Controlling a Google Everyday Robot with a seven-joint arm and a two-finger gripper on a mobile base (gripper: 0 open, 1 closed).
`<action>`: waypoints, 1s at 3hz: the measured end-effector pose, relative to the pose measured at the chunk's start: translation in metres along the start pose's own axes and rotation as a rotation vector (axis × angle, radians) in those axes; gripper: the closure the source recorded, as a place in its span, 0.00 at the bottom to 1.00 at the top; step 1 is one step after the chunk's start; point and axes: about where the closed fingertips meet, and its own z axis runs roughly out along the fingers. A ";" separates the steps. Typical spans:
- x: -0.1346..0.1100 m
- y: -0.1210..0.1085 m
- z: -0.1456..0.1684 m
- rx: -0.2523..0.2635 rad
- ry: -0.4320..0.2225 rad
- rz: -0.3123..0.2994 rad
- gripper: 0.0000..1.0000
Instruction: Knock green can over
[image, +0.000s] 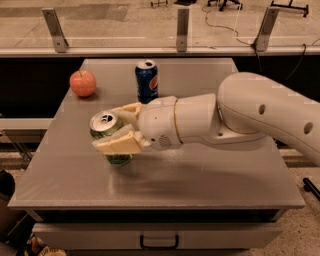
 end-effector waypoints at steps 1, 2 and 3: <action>-0.009 -0.015 -0.008 0.018 0.079 -0.026 1.00; -0.019 -0.025 -0.015 0.053 0.196 -0.061 1.00; -0.028 -0.023 -0.018 0.070 0.321 -0.090 1.00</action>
Offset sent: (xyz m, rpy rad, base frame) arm 0.0311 -0.0319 0.0336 -0.4316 -0.0299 -0.1416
